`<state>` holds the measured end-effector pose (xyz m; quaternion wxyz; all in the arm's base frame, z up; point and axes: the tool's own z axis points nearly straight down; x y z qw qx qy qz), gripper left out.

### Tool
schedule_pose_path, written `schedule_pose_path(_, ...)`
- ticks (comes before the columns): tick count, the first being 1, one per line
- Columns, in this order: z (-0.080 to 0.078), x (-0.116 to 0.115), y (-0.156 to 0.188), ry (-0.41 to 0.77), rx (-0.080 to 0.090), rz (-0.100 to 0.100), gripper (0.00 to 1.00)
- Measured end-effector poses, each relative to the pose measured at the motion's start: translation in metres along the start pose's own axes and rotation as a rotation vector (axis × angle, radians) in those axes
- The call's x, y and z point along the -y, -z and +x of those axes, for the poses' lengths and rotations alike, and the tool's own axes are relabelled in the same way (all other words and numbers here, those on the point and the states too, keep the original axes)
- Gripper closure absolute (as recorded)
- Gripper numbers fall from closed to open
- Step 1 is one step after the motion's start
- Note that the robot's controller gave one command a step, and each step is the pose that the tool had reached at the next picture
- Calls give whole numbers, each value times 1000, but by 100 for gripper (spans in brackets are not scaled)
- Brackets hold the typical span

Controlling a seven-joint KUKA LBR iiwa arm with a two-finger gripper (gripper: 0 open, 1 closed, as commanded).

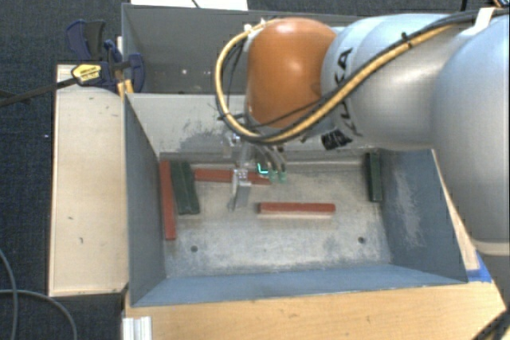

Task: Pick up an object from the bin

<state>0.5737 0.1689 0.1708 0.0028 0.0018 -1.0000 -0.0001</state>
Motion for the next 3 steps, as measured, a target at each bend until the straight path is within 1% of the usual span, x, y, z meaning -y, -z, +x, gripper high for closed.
schedule_pose_path(1, -13, 60, -104, -26, 3, 2, 0)
schedule_pose_path(2, -14, 56, -100, -27, 8, -2, 100)
schedule_pose_path(3, 5, 53, 157, -42, 18, -3, 100)
